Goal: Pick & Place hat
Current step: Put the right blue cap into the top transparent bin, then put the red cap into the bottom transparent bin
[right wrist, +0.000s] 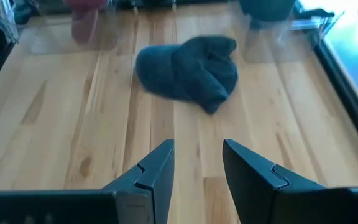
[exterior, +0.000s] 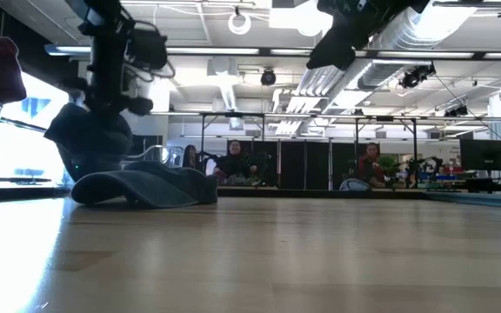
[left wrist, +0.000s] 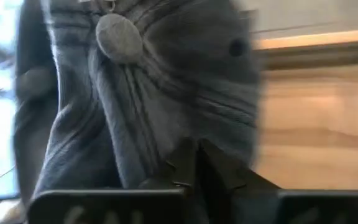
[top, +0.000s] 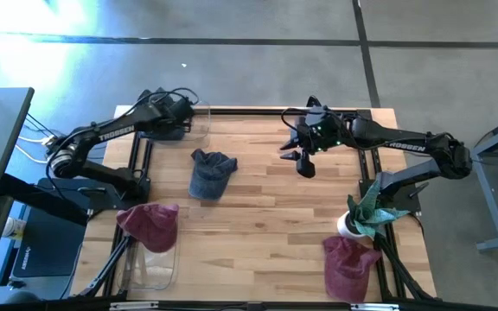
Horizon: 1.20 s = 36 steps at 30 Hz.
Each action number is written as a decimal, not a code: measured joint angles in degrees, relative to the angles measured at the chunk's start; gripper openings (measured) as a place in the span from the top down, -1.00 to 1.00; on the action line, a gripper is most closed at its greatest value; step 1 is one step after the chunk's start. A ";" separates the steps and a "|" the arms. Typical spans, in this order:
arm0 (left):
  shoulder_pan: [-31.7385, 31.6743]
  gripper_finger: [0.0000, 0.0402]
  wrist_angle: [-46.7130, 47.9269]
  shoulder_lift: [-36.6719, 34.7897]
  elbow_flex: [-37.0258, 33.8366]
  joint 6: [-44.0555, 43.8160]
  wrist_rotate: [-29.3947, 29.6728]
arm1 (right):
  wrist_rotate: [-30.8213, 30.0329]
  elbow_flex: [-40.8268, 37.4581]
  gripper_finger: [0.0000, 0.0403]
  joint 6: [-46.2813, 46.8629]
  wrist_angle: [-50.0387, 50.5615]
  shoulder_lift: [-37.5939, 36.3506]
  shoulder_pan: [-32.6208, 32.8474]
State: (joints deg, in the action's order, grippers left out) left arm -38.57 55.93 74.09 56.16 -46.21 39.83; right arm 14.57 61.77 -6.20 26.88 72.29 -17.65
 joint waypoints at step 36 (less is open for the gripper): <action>45.50 0.92 -19.17 4.13 11.74 -3.79 -10.58 | 4.78 -2.73 -0.09 16.75 16.91 0.22 16.71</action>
State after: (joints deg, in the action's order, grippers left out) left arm 6.93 36.76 78.22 67.90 -50.01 29.25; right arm 19.35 59.05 10.55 43.79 72.51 -0.93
